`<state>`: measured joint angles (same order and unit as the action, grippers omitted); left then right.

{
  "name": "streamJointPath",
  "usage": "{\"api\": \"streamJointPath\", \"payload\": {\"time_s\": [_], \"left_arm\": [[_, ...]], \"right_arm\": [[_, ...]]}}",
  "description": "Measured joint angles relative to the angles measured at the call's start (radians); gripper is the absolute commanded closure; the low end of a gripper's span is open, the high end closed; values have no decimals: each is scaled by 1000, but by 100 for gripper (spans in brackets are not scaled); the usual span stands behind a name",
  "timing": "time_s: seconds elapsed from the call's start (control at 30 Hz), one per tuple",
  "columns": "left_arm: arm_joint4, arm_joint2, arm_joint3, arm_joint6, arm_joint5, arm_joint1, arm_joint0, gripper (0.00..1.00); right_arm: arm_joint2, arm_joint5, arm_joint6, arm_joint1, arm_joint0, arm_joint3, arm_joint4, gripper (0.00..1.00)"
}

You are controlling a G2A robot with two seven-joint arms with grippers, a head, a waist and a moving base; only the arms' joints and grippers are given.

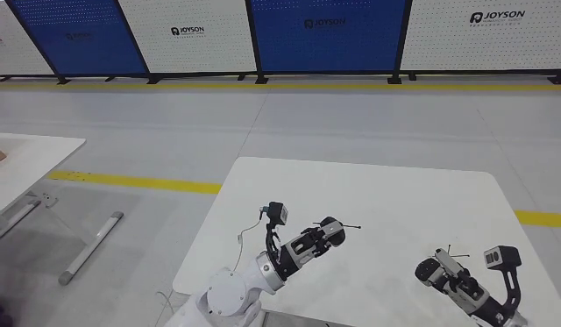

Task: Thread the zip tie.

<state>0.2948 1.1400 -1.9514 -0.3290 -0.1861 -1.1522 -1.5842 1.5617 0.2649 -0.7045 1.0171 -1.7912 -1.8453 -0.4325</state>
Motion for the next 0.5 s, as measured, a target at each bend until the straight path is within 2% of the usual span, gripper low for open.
{"api": "streamJointPath", "payload": {"time_s": [0.3, 0.37, 0.5], "left_arm": [[-12, -3, 6, 2, 6, 0, 3, 100], [-31, -12, 19, -1, 15, 0, 10, 100], [-77, -40, 78, 18, 45, -5, 42, 100]], "right_arm": [[0, 0, 0, 0, 0, 0, 0, 0], [0, 0, 0, 0, 0, 0, 0, 0], [0, 0, 0, 0, 0, 0, 0, 0]]}}
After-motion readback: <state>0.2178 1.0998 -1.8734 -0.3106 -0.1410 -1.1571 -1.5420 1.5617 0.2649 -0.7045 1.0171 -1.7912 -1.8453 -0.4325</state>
